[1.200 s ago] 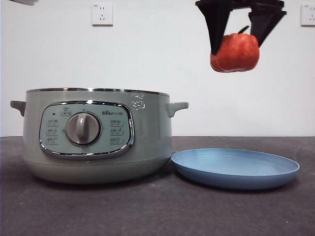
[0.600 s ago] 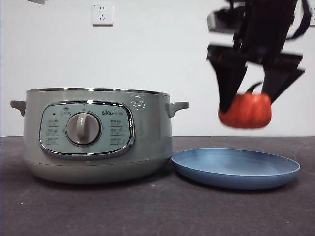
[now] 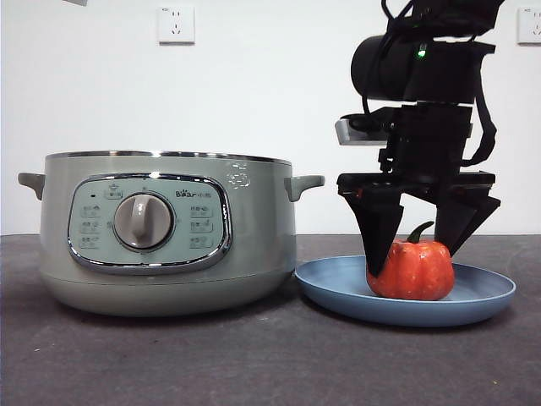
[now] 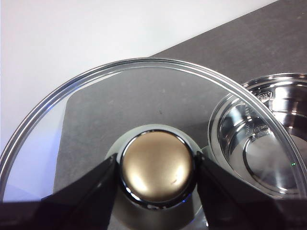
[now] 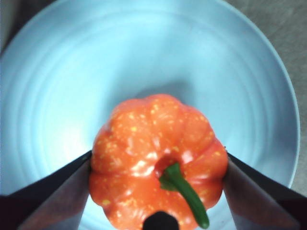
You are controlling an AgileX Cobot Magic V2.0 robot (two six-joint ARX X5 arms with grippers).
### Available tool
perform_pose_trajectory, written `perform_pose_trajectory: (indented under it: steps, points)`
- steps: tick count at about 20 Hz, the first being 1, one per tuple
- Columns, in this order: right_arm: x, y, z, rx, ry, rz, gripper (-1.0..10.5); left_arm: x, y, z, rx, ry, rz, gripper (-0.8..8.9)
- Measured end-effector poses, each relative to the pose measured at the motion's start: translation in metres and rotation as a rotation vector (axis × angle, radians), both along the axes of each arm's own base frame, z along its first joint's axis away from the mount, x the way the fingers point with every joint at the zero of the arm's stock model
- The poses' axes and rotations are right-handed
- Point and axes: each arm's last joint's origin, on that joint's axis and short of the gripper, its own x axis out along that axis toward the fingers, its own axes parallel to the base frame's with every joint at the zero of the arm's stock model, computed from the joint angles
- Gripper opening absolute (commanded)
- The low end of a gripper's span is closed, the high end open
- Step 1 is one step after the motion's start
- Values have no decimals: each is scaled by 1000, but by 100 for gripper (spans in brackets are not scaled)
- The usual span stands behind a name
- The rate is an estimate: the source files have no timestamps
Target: Take the pumpkin out from the steamer,put the pumpkin in the blue plate,close the lid
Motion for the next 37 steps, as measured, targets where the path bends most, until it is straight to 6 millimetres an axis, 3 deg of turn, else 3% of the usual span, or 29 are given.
perform_pose_trajectory:
  steps: [2,3,10,12,16,20,26,31,37]
  points:
    - [0,0,0,2,-4,0,461,0,0,0,0,0,0,-8]
    - [0,0,0,2,-4,0,486,0,0,0,0,0,0,-8]
    - [-2,-1,1,-5,10,0,485,2,-1,-1,2,7,-2,-8]
    - [-5,-3,10,4,-8,0,481,5,-4,-2,-8,23,-32,-8]
    - [-21,-11,50,54,-101,0,480,23,-17,-4,-72,46,-164,-8]
    - [-47,-25,95,119,-224,0,476,54,-36,-13,-110,84,-257,-8]
    - [-101,-54,153,212,-395,-3,476,113,-69,-47,-136,198,-355,-8]
    - [-146,-78,180,264,-487,-8,473,150,-89,-78,-149,269,-400,-9]
    - [-179,-96,197,332,-590,-25,473,168,-100,-104,-166,366,-450,-9]
